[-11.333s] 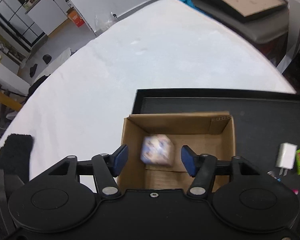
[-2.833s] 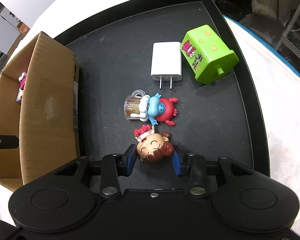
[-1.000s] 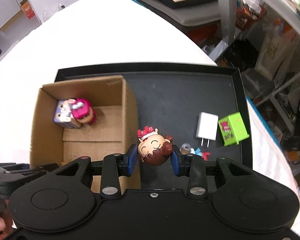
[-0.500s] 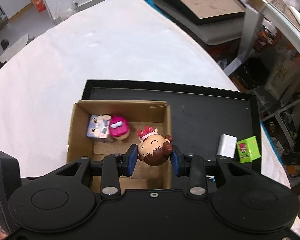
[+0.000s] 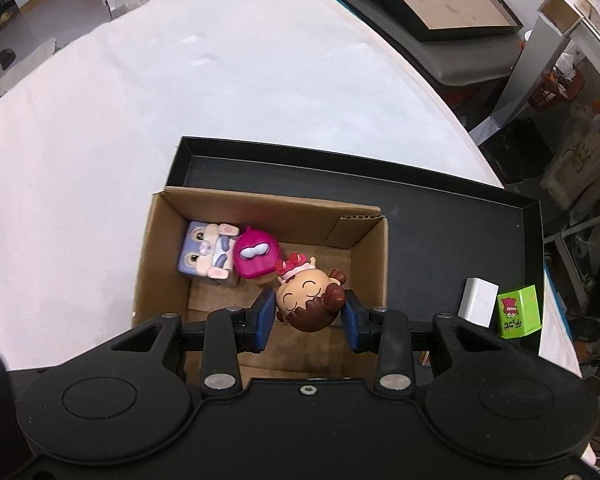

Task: Organize rigid objects
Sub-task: 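Lower the doll head into the box and open the right gripper, then move the right gripper back over the blue-and-red figure with cup, then close the right gripper on the blue-and-red figure and lift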

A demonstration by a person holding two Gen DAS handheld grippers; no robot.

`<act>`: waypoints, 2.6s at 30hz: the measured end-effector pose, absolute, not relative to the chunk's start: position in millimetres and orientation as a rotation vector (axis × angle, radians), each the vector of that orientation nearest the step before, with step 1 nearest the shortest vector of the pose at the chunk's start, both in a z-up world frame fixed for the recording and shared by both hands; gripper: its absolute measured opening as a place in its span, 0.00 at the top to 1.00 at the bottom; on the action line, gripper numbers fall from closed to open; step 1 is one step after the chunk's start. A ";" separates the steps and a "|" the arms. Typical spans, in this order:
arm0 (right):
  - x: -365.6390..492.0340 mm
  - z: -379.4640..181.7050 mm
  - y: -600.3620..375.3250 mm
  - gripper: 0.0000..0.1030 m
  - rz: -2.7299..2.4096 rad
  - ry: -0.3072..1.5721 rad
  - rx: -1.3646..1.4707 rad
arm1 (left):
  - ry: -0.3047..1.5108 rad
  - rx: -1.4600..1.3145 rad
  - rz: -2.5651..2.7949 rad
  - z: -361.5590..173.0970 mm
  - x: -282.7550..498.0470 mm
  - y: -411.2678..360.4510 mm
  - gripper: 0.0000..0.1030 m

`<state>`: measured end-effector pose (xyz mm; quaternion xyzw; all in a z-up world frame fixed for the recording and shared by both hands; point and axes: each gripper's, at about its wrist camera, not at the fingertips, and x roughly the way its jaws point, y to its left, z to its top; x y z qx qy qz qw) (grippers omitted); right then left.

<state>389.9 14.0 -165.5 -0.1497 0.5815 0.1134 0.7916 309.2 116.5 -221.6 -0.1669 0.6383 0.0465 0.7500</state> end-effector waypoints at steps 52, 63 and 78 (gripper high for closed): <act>400.3 -195.3 -153.5 0.31 0.203 1.325 -0.188 | 1.472 -0.211 0.162 -207.1 349.2 90.5 0.31; 411.9 -242.9 -170.9 0.29 0.129 1.418 -0.070 | 1.507 -0.178 0.156 -216.4 361.2 83.3 0.25; 420.1 -269.9 -168.5 0.43 0.076 1.433 -0.032 | 1.529 -0.156 0.129 -223.5 371.2 79.5 0.24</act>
